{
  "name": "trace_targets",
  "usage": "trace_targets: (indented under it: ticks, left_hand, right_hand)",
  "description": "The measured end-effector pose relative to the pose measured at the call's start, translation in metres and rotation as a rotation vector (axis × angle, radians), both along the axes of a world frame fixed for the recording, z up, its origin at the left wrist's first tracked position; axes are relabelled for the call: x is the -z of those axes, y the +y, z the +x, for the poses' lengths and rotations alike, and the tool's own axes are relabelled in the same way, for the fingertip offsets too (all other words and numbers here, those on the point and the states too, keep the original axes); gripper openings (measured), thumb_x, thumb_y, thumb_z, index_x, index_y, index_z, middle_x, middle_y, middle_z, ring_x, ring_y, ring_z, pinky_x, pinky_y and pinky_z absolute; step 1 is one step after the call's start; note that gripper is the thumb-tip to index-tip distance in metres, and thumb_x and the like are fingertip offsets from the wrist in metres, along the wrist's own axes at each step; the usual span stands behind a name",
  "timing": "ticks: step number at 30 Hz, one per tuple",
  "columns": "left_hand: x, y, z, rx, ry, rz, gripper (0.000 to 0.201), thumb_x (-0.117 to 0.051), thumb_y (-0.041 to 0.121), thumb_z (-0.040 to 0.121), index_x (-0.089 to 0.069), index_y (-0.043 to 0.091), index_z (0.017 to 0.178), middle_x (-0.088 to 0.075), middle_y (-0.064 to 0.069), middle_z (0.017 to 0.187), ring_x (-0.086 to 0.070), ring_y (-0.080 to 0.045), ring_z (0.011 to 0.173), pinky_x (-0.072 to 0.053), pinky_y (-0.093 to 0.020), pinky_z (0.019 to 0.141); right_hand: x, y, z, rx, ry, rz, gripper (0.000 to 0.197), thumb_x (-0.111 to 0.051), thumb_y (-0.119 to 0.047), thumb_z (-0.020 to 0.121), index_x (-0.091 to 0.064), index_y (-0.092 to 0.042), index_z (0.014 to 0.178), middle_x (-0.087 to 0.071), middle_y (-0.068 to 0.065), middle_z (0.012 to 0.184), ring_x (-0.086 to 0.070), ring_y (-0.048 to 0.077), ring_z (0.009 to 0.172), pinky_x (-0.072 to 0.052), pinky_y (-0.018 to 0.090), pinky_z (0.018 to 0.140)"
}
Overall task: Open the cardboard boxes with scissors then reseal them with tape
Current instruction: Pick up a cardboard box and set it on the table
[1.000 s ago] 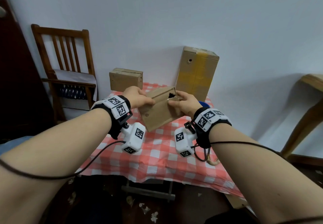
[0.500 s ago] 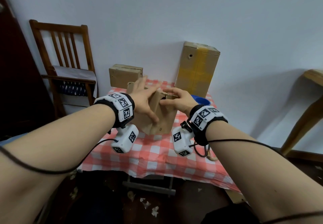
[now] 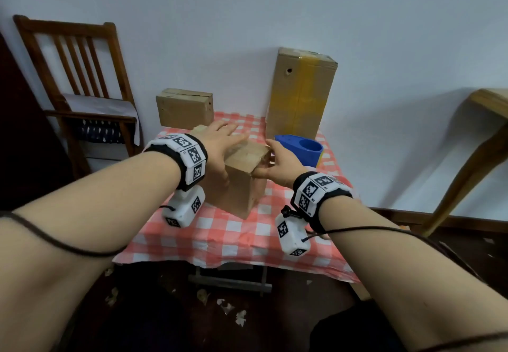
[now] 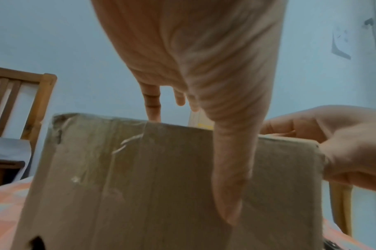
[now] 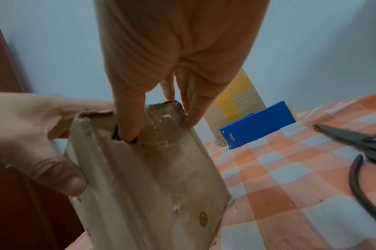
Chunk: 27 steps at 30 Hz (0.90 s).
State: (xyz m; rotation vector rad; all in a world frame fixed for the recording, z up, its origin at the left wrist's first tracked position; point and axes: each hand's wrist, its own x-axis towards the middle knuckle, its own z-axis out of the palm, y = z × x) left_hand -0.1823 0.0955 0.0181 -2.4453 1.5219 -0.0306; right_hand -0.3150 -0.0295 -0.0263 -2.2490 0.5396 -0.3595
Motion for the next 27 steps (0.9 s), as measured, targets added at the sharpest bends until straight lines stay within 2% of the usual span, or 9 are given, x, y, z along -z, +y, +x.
trace_targets:
  ticks: [5,8,10,13,16,19,23,25,27]
  left_hand:
    - [-0.006,-0.017,-0.001,0.005,0.015,0.13,0.134,-0.086,0.049,0.058,0.007,0.029,0.153,-0.004,0.001,0.16,-0.006,-0.022,0.146,-0.022,-0.045,0.115]
    - [0.0,-0.025,0.003,0.035,-0.007,0.157,0.136,-0.087,0.053,0.052,0.0,0.027,0.153,-0.023,-0.002,0.152,-0.028,-0.023,0.136,-0.032,-0.042,0.109]
    - [0.004,-0.029,0.005,0.048,-0.007,0.138,0.138,-0.088,0.053,0.048,-0.002,0.028,0.153,-0.027,-0.002,0.146,-0.033,-0.024,0.131,-0.034,-0.043,0.107]
    - [0.006,-0.031,0.007,0.026,-0.017,0.106,0.138,-0.088,0.054,0.047,-0.001,0.032,0.152,-0.027,-0.001,0.145,-0.03,-0.023,0.135,-0.017,-0.051,0.114]
    - [0.006,-0.029,0.012,-0.02,0.012,0.093,0.137,-0.086,0.058,0.047,0.0,0.038,0.151,-0.026,-0.007,0.145,-0.026,-0.026,0.137,-0.002,-0.056,0.116]
    - [0.007,-0.025,0.015,-0.099,0.081,0.055,0.135,-0.087,0.057,0.049,0.002,0.046,0.149,-0.023,-0.013,0.143,-0.024,-0.033,0.134,-0.011,-0.05,0.115]
    - [0.014,-0.024,0.019,-0.128,0.165,0.02,0.135,-0.089,0.049,0.051,0.006,0.051,0.147,-0.015,-0.01,0.15,-0.018,-0.033,0.137,-0.018,-0.049,0.114]
    - [0.018,-0.026,0.022,-0.113,0.168,0.02,0.137,-0.088,0.049,0.051,0.009,0.048,0.147,-0.012,-0.007,0.154,-0.013,-0.031,0.14,-0.014,-0.051,0.115]
    - [0.021,-0.027,0.023,-0.099,0.159,0.025,0.138,-0.087,0.049,0.052,0.011,0.045,0.148,-0.011,-0.006,0.155,-0.01,-0.029,0.141,-0.012,-0.052,0.116]
  right_hand:
    - [0.01,-0.005,0.004,0.006,-0.042,-0.095,0.069,-0.079,-0.024,0.075,-0.042,-0.006,0.131,-0.05,0.0,0.111,-0.048,0.011,0.096,-0.048,0.031,0.088]
    - [0.018,-0.008,0.01,0.013,-0.028,-0.188,0.059,-0.077,-0.028,0.074,-0.046,-0.008,0.121,-0.051,0.011,0.115,-0.046,0.017,0.094,-0.042,0.029,0.078]
    - [0.021,-0.01,0.014,0.015,-0.008,-0.232,0.061,-0.074,-0.029,0.076,-0.044,-0.009,0.125,-0.049,0.014,0.12,-0.048,0.024,0.101,-0.041,0.03,0.082]
    - [0.022,-0.011,0.017,0.028,0.013,-0.293,0.068,-0.072,-0.033,0.078,-0.04,-0.009,0.132,-0.044,0.014,0.129,-0.046,0.028,0.117,-0.041,0.034,0.094]
    - [0.021,-0.011,0.02,0.12,0.021,-0.321,0.077,-0.071,-0.041,0.078,-0.036,-0.009,0.137,-0.036,0.012,0.138,-0.045,0.027,0.122,-0.044,0.039,0.097]
    - [0.018,-0.008,0.027,0.152,0.009,-0.32,0.076,-0.07,-0.038,0.079,-0.034,-0.008,0.139,-0.04,0.012,0.132,-0.048,0.028,0.115,-0.046,0.042,0.092]
    - [0.016,-0.005,0.034,0.039,-0.055,-0.218,0.052,-0.066,-0.019,0.084,-0.044,-0.007,0.129,-0.054,0.003,0.101,-0.052,0.017,0.089,-0.046,0.032,0.079]
    - [0.017,-0.004,0.034,0.025,-0.065,-0.177,0.053,-0.065,-0.017,0.085,-0.041,-0.007,0.131,-0.054,0.002,0.101,-0.052,0.016,0.089,-0.044,0.029,0.077]
    - [0.017,-0.005,0.034,0.024,-0.058,-0.192,0.056,-0.064,-0.017,0.086,-0.038,-0.007,0.135,-0.056,0.006,0.113,-0.056,0.021,0.1,-0.045,0.031,0.083]
